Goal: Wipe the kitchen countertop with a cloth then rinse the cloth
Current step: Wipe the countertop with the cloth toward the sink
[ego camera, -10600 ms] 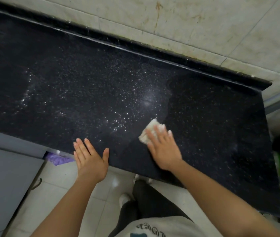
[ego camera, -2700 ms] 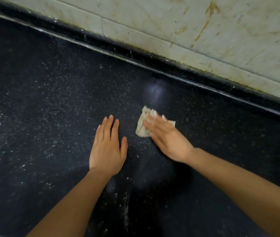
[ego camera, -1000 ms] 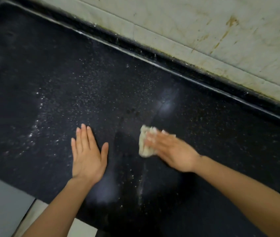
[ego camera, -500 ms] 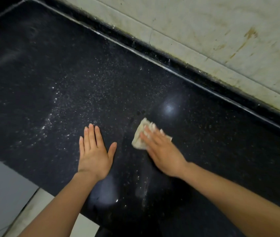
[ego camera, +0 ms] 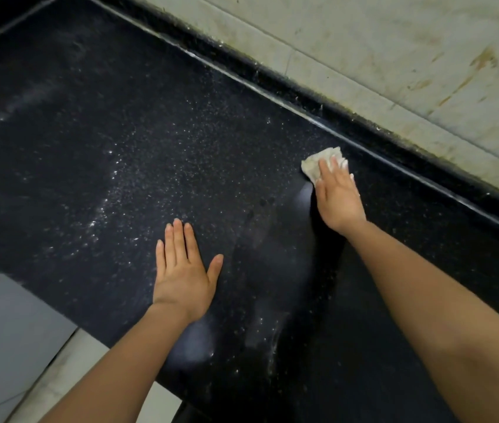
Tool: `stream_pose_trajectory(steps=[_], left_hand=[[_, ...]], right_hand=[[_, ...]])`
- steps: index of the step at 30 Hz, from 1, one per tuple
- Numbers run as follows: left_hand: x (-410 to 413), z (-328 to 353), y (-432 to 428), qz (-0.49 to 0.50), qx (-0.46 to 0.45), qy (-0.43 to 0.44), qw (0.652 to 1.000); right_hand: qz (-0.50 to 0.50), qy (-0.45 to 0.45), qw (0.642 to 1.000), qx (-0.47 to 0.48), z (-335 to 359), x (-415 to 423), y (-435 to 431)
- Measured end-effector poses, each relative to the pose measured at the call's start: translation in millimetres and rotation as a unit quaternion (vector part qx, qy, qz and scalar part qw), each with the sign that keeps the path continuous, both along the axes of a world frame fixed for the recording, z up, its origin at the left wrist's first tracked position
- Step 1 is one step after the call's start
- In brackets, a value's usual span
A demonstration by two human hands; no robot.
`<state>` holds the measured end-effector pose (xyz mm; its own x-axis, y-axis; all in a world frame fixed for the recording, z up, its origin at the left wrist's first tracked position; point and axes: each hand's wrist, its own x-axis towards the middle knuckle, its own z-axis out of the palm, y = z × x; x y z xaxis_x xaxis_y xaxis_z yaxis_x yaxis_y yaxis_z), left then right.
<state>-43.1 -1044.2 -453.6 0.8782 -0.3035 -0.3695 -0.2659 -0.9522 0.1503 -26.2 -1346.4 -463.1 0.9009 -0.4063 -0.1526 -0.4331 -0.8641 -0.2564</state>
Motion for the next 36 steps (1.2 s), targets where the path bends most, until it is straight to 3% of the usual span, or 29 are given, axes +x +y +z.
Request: stream_pose_trajectory(steps=[2,4,7,10,13,15,18,20,22,25,27,31,36], left_hand=[[0.2,-0.5,0.4,-0.001,0.003,0.000,1.000],[-0.2,-1.3,0.7,-0.002,0.005,-0.002,1.000],[0.4,-1.1,0.6,-0.003,-0.001,-0.003,1.000],[1.1,0.5,0.5,-0.004,-0.007,0.007,1.000],[1.8,1.5,0.8,-0.005,-0.009,0.015,1.000],[1.8,2.0,0.8,-0.005,-0.009,0.013,1.000],[2.2,2.6,1.0,-0.006,-0.006,0.019,1.000],[2.6,1.9,1.4,-0.009,-0.006,0.024,1.000],[2.8,0.8,1.7,-0.010,-0.007,0.026,1.000],[2.6,-0.6,1.9,-0.012,-0.007,0.026,1.000],[2.0,-0.8,2.3,-0.013,-0.009,0.026,1.000],[2.2,-0.1,2.7,-0.013,-0.014,0.028,0.999],[3.0,1.5,3.2,-0.018,-0.013,0.033,0.999]], right_hand=[[-0.057,0.010,0.998,-0.001,-1.4,12.5,18.0],[-0.030,-0.002,1.000,-0.003,-5.6,4.6,47.4],[0.123,-0.032,0.992,0.022,-6.7,-39.5,96.9],[0.284,-0.005,0.959,-0.019,-6.4,-94.0,134.6],[0.372,0.028,0.927,0.038,0.6,-124.9,132.1],[0.425,0.013,0.905,0.021,1.9,-121.3,109.5],[0.374,0.023,0.927,-0.005,-3.5,-93.2,71.0],[0.263,0.038,0.964,-0.010,-6.4,-71.0,47.1],[0.140,-0.008,0.990,-0.006,0.2,-48.8,22.0],[-0.008,-0.002,1.000,0.002,3.2,-29.0,20.0],[-0.051,-0.011,0.998,0.024,-0.8,-30.0,43.0],[0.086,-0.043,0.994,0.060,-0.1,-86.5,92.8],[0.320,0.023,0.946,0.053,15.1,-167.0,120.4]])
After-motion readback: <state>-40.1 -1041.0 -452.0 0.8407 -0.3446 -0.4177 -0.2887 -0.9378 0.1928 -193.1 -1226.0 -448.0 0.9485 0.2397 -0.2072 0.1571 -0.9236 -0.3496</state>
